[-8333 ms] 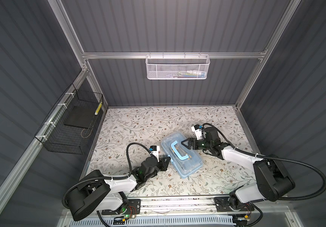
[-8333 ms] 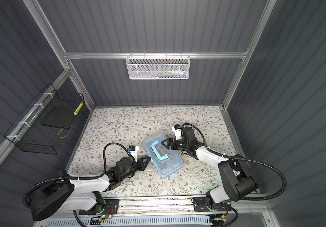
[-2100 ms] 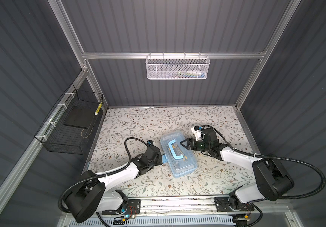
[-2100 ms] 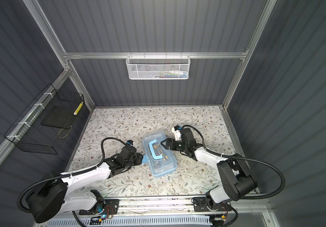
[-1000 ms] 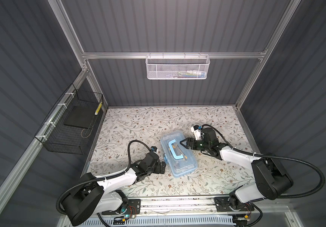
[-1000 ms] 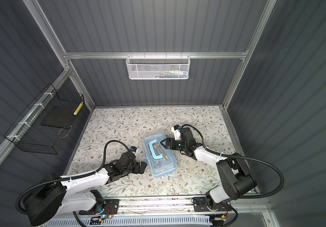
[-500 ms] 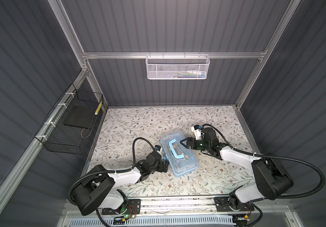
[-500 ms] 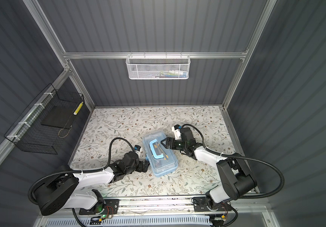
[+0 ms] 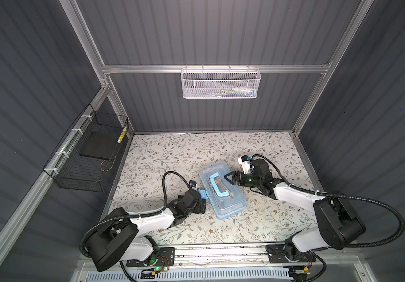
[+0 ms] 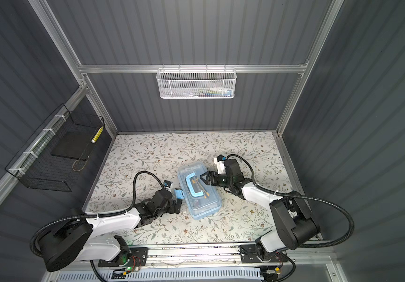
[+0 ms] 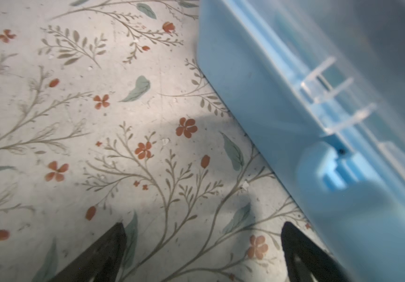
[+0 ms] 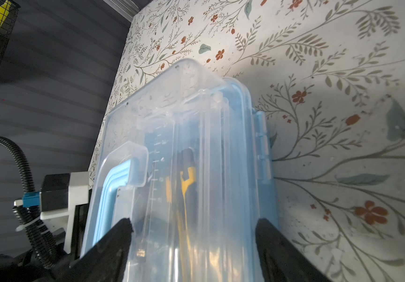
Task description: Pack the tool kit
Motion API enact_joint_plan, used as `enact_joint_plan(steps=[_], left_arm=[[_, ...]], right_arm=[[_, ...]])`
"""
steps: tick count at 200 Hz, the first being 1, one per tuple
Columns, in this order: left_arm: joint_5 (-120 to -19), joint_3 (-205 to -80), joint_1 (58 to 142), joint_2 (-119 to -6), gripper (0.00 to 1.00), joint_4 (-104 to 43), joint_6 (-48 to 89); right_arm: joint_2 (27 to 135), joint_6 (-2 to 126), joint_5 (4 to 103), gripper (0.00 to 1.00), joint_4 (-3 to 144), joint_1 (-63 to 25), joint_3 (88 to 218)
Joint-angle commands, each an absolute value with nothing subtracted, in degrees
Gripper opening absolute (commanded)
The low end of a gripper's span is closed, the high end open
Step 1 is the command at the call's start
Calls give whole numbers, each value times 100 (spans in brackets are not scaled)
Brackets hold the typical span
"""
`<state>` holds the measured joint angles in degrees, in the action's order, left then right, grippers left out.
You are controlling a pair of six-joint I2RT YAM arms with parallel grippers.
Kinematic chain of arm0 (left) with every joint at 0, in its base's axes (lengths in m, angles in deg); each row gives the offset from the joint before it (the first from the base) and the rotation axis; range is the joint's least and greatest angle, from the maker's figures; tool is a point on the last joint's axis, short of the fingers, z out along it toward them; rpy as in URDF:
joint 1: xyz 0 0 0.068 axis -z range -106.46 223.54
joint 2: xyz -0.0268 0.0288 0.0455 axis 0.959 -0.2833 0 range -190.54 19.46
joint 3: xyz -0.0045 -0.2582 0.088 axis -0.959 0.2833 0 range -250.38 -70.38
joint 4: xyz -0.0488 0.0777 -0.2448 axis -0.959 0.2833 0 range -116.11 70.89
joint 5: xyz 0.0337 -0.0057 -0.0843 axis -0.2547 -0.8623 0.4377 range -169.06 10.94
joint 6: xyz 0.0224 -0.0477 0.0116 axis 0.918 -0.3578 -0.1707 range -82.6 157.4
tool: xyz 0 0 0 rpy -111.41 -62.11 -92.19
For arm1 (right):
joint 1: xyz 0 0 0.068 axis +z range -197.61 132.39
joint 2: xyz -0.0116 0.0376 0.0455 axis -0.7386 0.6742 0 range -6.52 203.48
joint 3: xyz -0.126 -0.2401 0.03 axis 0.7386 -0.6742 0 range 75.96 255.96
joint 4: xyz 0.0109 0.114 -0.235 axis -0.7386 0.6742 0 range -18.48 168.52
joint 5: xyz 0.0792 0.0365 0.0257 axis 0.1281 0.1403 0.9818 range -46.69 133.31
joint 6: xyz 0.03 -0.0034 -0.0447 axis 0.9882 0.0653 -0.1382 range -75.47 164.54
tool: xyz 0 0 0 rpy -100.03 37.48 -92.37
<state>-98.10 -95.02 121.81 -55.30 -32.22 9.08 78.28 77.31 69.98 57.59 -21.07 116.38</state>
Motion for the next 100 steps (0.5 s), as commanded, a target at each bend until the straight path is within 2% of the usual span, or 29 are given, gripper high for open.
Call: enact_joint_plan(steps=[1,63,85,100], left_arm=[[-10138,-9568,12152,-5257,99,-2893,787],[-9901,-9533,12148,-5217,99,-3674,816],[-9853,-9518,12148,-5110,94,-3768,784],[-9787,-9525,12135,-5015,85,-3851,756]], right_arm=[[7927,7732,7073,81,6045,-2054,11459],[7892,7737,7074,81,6040,-2054,11444],[7865,7714,7055,81,6062,-2049,11436],[7882,7711,7064,81,6054,-2050,11436]])
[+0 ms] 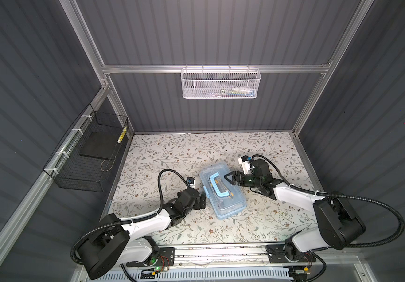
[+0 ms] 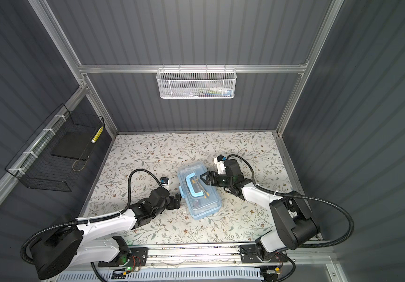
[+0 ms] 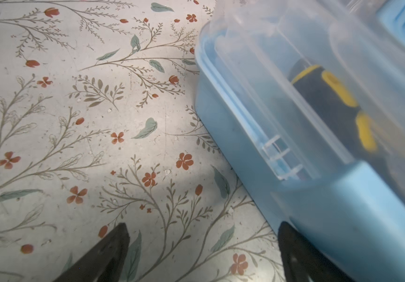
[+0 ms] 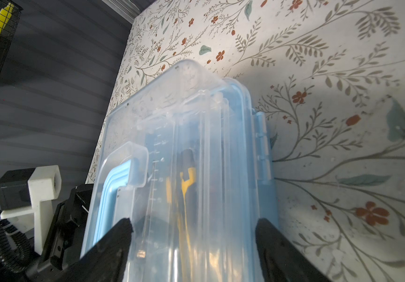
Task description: Pack the tool kit
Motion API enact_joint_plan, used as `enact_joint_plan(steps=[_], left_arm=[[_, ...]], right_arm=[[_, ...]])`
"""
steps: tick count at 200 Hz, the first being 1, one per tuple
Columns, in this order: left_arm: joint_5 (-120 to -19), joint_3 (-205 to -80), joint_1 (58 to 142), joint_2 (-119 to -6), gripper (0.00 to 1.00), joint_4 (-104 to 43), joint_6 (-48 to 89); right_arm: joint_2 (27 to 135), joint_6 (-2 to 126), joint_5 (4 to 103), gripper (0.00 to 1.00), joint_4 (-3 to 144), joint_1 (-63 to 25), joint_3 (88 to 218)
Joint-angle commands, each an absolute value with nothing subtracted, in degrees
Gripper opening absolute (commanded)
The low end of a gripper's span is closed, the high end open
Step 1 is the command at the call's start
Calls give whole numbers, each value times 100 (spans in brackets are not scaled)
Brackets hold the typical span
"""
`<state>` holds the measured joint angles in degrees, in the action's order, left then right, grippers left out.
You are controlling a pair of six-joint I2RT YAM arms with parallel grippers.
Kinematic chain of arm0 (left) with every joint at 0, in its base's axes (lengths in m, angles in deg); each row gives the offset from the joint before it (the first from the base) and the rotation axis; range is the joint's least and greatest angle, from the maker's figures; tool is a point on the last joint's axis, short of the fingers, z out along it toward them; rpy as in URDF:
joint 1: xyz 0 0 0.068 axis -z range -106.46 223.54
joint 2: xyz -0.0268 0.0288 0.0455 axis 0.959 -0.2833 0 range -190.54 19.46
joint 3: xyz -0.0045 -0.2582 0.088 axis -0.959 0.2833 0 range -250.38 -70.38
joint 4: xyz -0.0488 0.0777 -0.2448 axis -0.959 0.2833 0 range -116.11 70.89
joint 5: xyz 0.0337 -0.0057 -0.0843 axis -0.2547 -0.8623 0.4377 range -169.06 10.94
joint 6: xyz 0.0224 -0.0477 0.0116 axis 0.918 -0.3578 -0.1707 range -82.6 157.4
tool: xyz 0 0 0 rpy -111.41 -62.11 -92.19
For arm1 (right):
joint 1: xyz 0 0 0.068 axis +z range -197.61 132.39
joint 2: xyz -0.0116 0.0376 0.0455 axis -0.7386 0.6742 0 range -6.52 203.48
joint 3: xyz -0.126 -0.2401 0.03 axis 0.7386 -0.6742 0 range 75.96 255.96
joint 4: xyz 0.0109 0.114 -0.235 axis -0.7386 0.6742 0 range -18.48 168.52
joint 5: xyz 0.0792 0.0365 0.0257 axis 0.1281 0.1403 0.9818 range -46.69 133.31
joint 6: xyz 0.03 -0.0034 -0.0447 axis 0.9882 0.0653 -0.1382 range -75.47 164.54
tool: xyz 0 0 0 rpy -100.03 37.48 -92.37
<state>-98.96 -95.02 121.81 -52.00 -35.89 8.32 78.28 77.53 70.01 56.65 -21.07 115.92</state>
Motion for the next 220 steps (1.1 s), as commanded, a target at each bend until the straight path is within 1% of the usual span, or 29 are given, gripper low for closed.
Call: enact_joint_plan(steps=[1,22,77,124,147,181,220], left_arm=[[-9778,-9525,12135,-5011,84,-3859,754],[-9594,-9512,12136,-4923,78,-4049,646],[-9286,-9393,12135,-4847,74,-4533,245],[-8910,-9317,12137,-5017,74,-5004,-88],[-8828,-9174,12136,-5094,79,-5325,-511],[-8863,-8928,12137,-4966,80,-5724,-955],[-8908,-8624,12135,-4722,70,-6053,-1232]], right_arm=[[7882,7717,7064,80,6049,-2047,11437],[7916,7741,7098,81,6001,-2052,11443],[7900,7719,7108,81,6012,-2047,11463],[7900,7723,7108,81,6010,-2053,11471],[7902,7732,7110,80,6000,-2047,11455],[7909,7732,7132,80,5992,-2053,11459],[7961,7767,7166,80,5914,-2053,11452]])
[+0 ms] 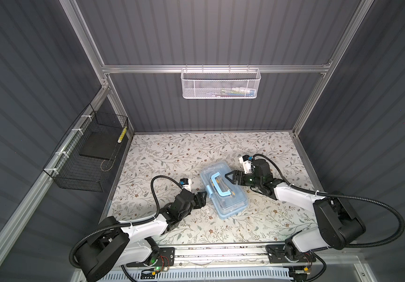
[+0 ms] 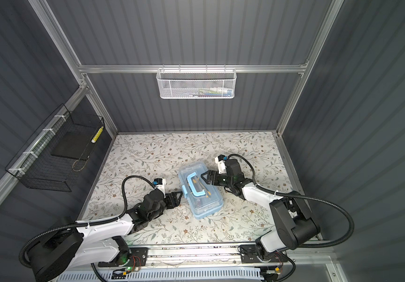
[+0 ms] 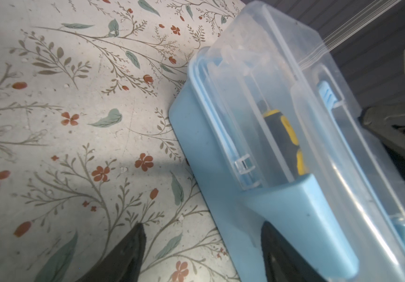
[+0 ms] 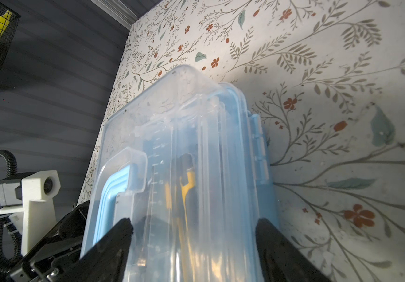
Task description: Pack the tool kit
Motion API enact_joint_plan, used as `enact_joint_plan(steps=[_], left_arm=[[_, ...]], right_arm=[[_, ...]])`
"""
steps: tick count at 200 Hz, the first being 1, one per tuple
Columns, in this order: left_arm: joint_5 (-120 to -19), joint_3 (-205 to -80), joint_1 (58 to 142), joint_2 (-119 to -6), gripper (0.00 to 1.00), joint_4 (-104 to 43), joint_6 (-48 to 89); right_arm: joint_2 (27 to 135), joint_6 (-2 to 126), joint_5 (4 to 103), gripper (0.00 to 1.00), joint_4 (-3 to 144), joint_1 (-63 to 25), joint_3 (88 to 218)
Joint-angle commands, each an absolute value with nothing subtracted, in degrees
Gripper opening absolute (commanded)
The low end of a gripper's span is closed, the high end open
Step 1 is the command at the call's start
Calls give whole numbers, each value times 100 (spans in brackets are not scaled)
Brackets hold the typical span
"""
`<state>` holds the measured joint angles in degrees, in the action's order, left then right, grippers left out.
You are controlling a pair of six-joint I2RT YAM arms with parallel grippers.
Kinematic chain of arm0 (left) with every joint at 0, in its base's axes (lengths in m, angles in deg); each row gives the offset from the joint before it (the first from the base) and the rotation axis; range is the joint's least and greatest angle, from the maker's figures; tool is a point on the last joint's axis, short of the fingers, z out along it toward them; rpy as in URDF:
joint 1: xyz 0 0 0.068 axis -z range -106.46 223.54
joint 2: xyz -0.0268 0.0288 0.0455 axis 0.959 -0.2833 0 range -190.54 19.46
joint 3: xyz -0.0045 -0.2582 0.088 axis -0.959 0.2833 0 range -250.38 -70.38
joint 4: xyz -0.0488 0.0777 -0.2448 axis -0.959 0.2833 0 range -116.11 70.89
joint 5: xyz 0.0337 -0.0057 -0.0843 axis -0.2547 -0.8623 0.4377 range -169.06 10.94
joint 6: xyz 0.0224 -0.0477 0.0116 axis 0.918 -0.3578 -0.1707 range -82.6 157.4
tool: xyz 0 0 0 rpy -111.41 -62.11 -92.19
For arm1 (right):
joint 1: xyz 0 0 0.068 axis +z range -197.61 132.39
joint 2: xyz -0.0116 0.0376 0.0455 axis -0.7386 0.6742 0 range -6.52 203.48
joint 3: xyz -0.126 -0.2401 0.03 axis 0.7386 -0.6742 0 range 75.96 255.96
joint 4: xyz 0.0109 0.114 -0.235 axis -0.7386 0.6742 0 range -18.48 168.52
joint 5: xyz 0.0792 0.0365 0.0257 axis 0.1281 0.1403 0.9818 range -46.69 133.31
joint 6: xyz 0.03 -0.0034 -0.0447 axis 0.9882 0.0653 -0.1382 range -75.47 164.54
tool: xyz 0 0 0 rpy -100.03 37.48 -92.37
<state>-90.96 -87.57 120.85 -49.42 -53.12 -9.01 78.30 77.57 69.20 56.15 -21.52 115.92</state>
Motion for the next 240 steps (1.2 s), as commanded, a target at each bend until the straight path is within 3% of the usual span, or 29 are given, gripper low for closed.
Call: enact_joint_plan(steps=[1,25,53,86,140,202,240], left_arm=[[-8908,-8618,12135,-4719,70,-6059,-1242],[-8879,-8518,12135,-4658,67,-6223,-1352],[-8758,-8547,12140,-4893,54,-6485,-1358],[-8457,-8551,12156,-5498,48,-7187,-1520],[-8242,-8559,12190,-5981,50,-7770,-1683],[-8494,-8553,12188,-5296,49,-6977,-1523],[-8425,-8857,12198,-4877,40,-6051,-1344]], right_arm=[[7961,7771,7168,80,5914,-2054,11449],[8001,7793,7191,80,5870,-2042,11444],[8032,7802,7205,80,5851,-2033,11454],[8023,7794,7205,80,5886,-2027,11481],[7988,7767,7196,80,5939,-2021,11481],[7988,7763,7196,80,5935,-2019,11470],[7979,7767,7192,80,5921,-2017,11454]])
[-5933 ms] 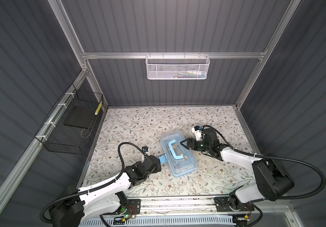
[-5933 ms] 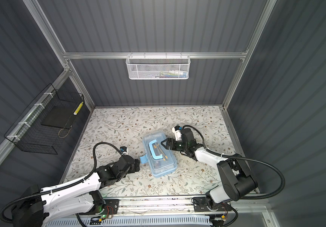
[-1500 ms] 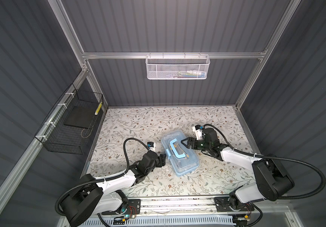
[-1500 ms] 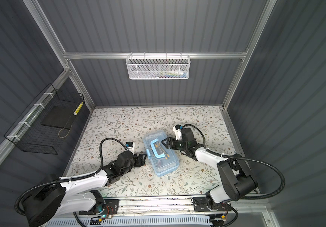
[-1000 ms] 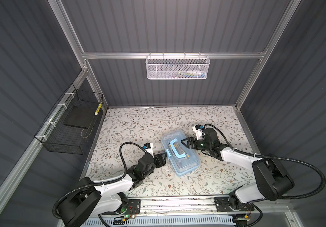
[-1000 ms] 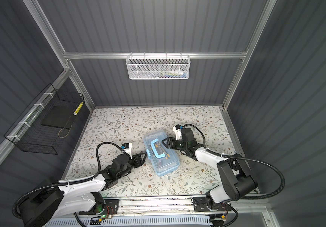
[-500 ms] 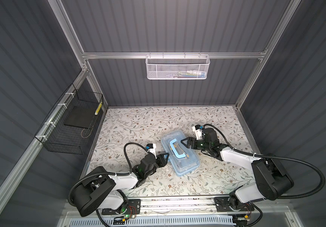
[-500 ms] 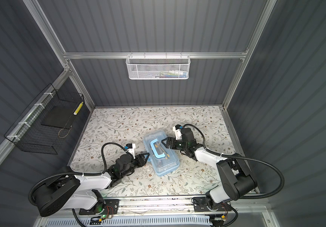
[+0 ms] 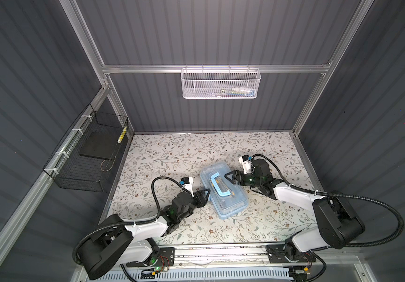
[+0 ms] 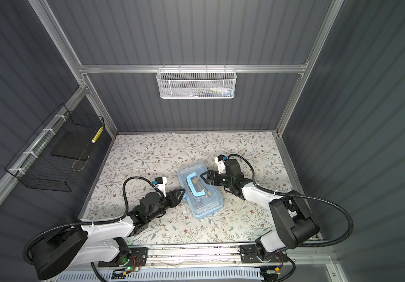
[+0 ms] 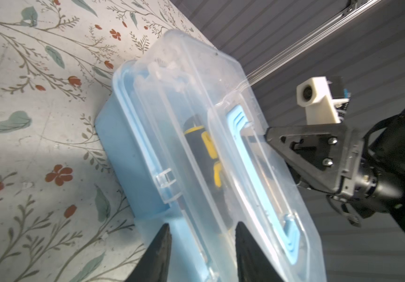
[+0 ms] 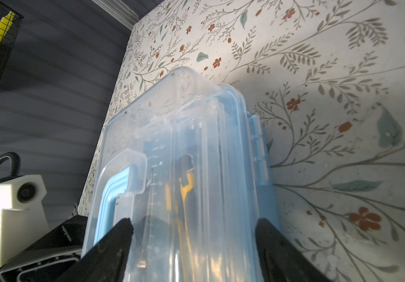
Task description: Pack the tool kit
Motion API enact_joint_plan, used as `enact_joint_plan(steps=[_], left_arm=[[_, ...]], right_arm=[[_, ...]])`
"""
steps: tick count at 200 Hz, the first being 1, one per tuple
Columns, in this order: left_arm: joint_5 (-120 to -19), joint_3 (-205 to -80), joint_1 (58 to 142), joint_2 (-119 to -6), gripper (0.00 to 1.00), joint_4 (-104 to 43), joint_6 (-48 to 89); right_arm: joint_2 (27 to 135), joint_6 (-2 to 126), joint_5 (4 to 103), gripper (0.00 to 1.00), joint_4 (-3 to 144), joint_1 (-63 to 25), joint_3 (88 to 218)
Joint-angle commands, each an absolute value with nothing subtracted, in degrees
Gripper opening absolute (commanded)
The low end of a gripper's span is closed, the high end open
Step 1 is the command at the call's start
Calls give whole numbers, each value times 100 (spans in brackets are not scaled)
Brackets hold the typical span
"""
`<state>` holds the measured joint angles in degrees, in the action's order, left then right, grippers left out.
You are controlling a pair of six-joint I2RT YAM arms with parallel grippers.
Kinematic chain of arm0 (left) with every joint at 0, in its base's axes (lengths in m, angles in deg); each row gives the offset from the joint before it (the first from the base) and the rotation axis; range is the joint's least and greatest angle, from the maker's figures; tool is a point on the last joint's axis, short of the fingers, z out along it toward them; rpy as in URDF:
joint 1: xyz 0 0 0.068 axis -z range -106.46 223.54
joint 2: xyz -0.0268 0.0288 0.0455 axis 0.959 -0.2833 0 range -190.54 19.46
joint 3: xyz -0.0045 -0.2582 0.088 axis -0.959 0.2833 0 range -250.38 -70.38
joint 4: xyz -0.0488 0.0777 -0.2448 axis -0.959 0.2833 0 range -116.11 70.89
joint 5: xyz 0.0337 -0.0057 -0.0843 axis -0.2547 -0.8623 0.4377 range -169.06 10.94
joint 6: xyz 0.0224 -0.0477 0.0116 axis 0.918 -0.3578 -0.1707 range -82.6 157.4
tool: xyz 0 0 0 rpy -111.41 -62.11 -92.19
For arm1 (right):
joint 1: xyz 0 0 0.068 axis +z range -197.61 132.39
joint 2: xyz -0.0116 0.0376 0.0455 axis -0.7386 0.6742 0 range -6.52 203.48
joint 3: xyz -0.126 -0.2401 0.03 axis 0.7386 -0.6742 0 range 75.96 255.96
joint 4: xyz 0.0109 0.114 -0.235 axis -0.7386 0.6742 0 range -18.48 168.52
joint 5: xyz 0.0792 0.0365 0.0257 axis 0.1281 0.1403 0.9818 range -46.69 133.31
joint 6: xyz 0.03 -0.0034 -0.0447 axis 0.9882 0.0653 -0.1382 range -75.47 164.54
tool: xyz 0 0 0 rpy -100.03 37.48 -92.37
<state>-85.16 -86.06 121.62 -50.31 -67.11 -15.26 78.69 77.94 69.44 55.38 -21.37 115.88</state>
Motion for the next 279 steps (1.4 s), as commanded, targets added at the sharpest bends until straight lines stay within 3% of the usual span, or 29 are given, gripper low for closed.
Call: enact_joint_plan(steps=[1,59,80,94,122,174,243,279], left_arm=[[-8425,-8857,12202,-4871,40,-6032,-1346],[-8886,-9215,12198,-4639,35,-3841,-1473],[-9295,-9271,12197,-4235,41,-3229,-1521],[-9525,-9366,12199,-3918,58,-2860,-1461],[-9741,-9652,12197,-3644,59,-2225,-1330],[-9263,-9516,12199,-4403,50,-2785,-1431],[-9074,-9758,12197,-4986,50,-3401,-1107],[-8996,-9797,12197,-5229,43,-3490,-1102]], right_arm=[[7979,7767,7194,80,5922,-2014,11454],[7981,7767,7205,80,5895,-2011,11447],[7979,7767,7205,80,5895,-2014,11438],[7979,7767,7205,80,5895,-2019,11439],[8023,7783,7230,80,5856,-2015,11455],[8024,7789,7231,80,5849,-2005,11446],[7901,7756,7145,80,5913,-2010,11395],[7883,7744,7126,80,5922,-2005,11364]])
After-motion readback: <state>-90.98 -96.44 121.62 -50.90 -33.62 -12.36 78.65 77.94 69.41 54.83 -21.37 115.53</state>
